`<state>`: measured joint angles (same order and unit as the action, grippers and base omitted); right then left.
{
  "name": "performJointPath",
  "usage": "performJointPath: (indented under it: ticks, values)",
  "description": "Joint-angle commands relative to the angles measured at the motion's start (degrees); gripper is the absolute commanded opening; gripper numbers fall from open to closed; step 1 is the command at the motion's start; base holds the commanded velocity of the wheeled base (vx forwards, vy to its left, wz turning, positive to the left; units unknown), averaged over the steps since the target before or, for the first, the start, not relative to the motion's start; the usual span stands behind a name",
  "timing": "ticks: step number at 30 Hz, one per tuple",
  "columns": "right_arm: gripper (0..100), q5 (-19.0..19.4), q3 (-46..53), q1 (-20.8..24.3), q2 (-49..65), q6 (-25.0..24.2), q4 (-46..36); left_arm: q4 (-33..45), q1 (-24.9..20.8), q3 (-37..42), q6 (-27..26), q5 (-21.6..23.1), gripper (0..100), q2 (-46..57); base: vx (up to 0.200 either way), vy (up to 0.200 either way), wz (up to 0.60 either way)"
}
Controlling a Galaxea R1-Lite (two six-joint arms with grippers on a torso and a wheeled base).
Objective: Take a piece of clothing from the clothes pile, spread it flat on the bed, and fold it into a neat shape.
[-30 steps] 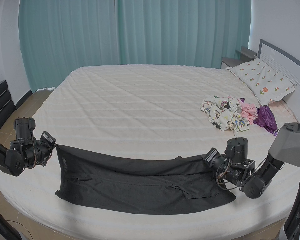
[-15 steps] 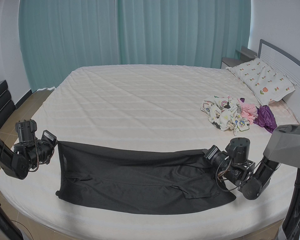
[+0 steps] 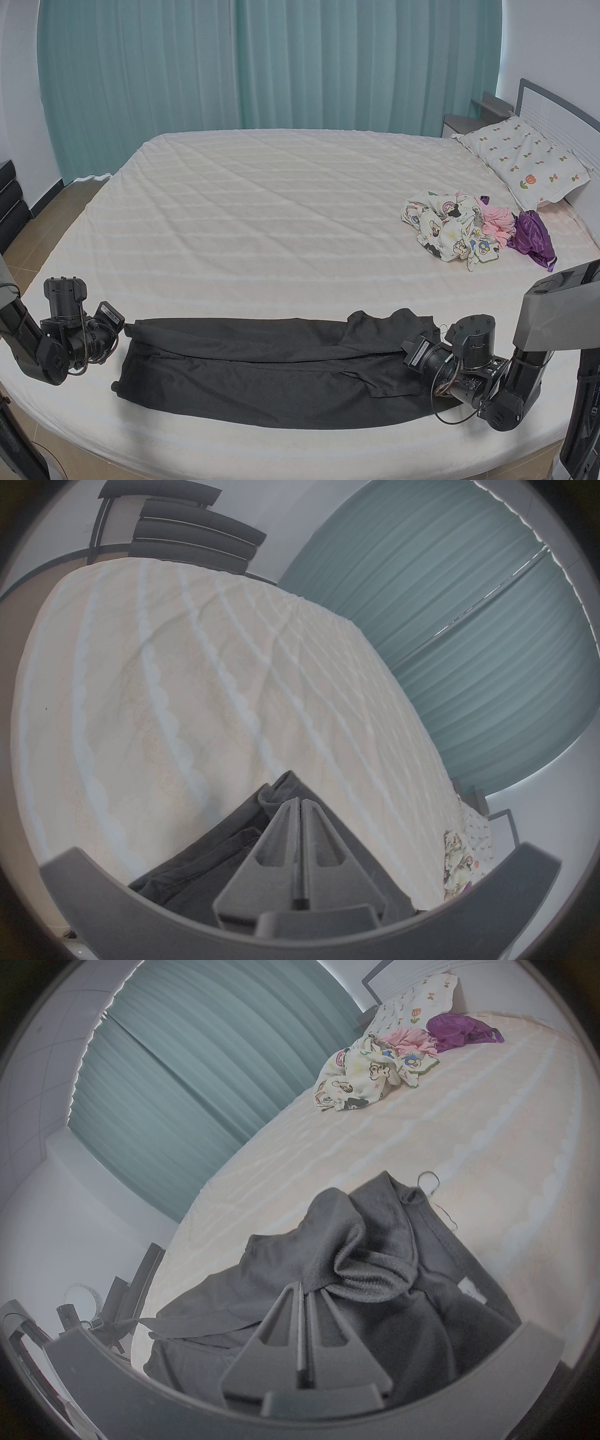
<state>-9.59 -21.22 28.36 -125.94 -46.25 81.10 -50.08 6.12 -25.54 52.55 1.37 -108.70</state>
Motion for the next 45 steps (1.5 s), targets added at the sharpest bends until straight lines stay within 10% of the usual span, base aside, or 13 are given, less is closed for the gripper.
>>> performJointPath:
  ticks: [1,7,8,9,24,34,45]
  values:
    - [0,0.0,1.0,0.6,-0.4,0.1,0.0,0.0,0.0,1.3,-0.7,0.0,0,-1.4,0.000,0.000,0.00]
    - [0,0.2,1.1,0.6,-0.5,0.1,-0.1,0.1,0.0,1.6,-0.8,0.0,0,-1.9,0.000,0.000,0.00]
    - [0,0.3,1.1,0.6,-0.5,0.1,-0.1,0.1,0.0,1.8,-0.8,0.1,100,-2.0,0.000,0.000,0.00]
    - [100,0.5,1.1,0.6,-0.4,0.1,-0.1,0.1,0.0,2.1,-0.8,0.0,100,-2.0,0.000,0.000,0.00]
    - [100,2.9,6.8,-3.7,7.5,-0.9,1.4,0.9,4.5,2.8,-7.4,1.7,100,2.2,0.000,0.000,0.00]
    - [100,7.6,9.6,-5.8,9.0,-4.0,1.4,11.9,6.4,-1.8,-20.0,16.7,100,9.1,0.000,0.000,0.00]
    - [100,7.5,9.8,-5.4,9.0,-5.1,1.3,11.9,-1.4,-7.9,-10.9,10.7,100,11.0,0.000,0.000,0.00]
